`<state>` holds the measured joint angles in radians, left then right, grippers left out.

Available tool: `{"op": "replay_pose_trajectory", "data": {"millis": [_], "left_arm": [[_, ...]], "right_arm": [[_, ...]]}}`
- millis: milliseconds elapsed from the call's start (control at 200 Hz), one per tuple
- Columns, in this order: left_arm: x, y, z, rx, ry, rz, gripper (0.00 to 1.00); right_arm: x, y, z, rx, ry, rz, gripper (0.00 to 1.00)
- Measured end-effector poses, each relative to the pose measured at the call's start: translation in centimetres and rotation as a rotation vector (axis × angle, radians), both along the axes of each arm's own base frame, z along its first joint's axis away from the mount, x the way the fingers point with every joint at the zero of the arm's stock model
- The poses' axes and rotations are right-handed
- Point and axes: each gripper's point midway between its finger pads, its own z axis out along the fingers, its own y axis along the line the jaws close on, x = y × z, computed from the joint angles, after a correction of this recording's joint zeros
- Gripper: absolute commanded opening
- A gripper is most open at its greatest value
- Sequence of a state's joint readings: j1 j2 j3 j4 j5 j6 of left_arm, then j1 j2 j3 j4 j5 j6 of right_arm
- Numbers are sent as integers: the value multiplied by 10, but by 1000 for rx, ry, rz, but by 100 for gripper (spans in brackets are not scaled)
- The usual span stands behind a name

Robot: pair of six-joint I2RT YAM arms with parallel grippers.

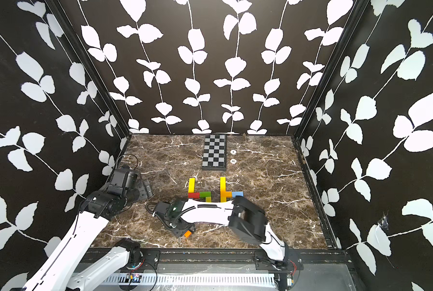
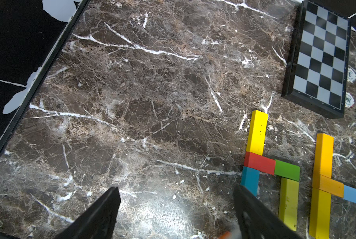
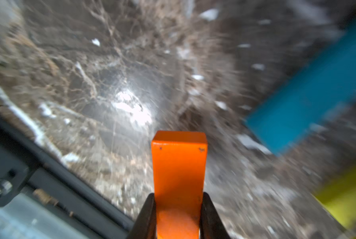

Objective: Assemble the letter h with building blocks
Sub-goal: Pick up the building block from the center of the board, then assemble the building block at the center of the board.

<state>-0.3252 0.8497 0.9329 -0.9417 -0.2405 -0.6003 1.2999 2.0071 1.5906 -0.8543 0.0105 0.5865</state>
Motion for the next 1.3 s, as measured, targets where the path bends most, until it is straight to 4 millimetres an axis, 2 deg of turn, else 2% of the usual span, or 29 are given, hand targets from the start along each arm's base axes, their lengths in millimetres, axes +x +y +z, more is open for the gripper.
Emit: {"op": "replay_pose_trajectory", "data": {"millis": [55, 110, 160, 225, 290, 350, 415, 485, 630, 820, 880, 935, 950, 991, 1076, 1196, 1301], "left_arm": [[1, -3, -1, -9, 4, -11, 87], [4, -8, -5, -18, 23, -31, 84], [6, -14, -10, -31, 43, -51, 83], [11, -23, -20, -53, 74, -78, 82], [13, -31, -33, -78, 113, -103, 81], [13, -38, -46, -105, 148, -125, 80], [12, -46, -56, -133, 181, -144, 78], [13, -54, -65, -168, 208, -162, 77], [14, -68, -81, -231, 253, -183, 76], [15, -73, -81, -264, 243, -190, 77], [16, -74, -81, -266, 241, -191, 77], [16, -74, -80, -269, 237, -192, 77], [17, -74, -80, -269, 236, -192, 77], [17, -74, -80, -270, 235, -192, 77], [17, -74, -80, -270, 234, -192, 77], [18, -75, -79, -271, 229, -193, 77], [19, -75, -79, -271, 228, -193, 77]], "right_arm": [[11, -17, 25, 47, -22, -57, 17], [27, -44, 48, 103, -39, -136, 17], [49, -80, 64, 141, -62, -244, 17], [72, -130, 70, 147, -86, -381, 18], [85, -177, 63, 120, -95, -510, 19], [84, -210, 48, 78, -73, -593, 19], [80, -238, 28, 18, -37, -657, 20], [75, -256, 9, -38, 3, -701, 20], [76, -266, -15, -112, 56, -735, 20], [86, -268, -37, -150, 85, -757, 23], [90, -269, -42, -158, 90, -758, 32], [95, -268, -44, -162, 93, -757, 47], [97, -268, -45, -164, 93, -756, 54], [101, -266, -48, -163, 93, -757, 57], [106, -263, -51, -157, 96, -749, 55], [107, -261, -52, -153, 98, -737, 39], [107, -261, -52, -152, 96, -739, 35]]}}
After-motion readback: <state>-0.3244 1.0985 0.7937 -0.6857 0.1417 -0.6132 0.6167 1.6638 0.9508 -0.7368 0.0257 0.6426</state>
